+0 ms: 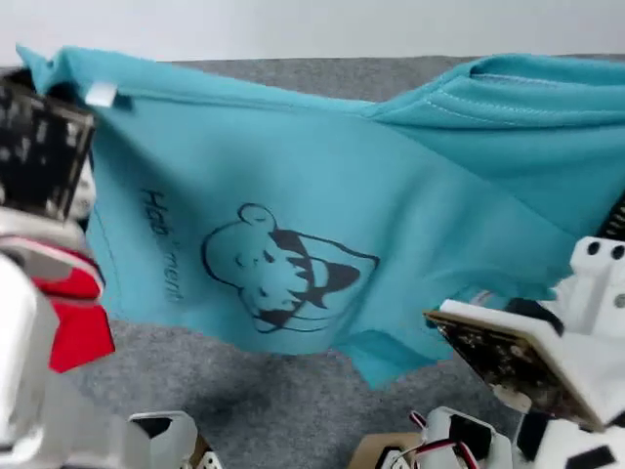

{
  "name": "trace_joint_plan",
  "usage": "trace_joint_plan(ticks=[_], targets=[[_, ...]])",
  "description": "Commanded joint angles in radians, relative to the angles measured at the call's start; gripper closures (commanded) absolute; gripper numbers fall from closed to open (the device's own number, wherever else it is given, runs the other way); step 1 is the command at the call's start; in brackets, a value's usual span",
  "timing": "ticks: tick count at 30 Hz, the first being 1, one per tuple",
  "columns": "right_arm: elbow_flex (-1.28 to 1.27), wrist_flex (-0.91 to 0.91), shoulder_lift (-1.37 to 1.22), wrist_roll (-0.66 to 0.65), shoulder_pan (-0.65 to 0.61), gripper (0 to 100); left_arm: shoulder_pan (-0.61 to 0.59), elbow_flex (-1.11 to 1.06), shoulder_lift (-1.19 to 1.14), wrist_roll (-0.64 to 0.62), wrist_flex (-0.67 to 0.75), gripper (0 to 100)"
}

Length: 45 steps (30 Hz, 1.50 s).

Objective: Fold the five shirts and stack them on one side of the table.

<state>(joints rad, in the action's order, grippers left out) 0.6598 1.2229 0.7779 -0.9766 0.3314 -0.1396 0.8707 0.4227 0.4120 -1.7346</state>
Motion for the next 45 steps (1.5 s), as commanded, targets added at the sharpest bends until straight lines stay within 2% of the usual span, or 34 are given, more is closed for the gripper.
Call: trace_joint_plan(ticks=[1,6,11,17,23,33,41,45], targets=[[0.008,-0.071,-0.039,-0.040,0.018,98.7,-0.002,-0.208,0.143,-0.003,-0.018,100],[0.008,-0.170,-0.051,-0.100,0.018,98.7,-0.002,-0.489,0.342,-0.003,-0.018,100],[0.008,-0.239,-0.044,-0.130,0.018,98.7,-0.002,-0.616,0.482,-0.002,-0.017,100],[0.040,-0.242,-0.010,-0.129,0.018,98.7,-0.011,-0.593,0.542,-0.002,0.032,100],[0.041,-0.242,0.033,-0.127,0.021,98.7,-0.011,-0.407,0.517,0.000,0.057,100],[0.041,-0.242,0.101,-0.129,0.021,98.7,-0.011,-0.116,0.466,0.153,0.060,100],[0.031,-0.242,0.088,-0.129,0.022,98.7,-0.009,-0.117,0.460,0.161,0.049,100],[-0.015,-0.242,0.041,-0.127,0.022,98.7,-0.009,-0.280,0.462,0.161,0.048,100]])
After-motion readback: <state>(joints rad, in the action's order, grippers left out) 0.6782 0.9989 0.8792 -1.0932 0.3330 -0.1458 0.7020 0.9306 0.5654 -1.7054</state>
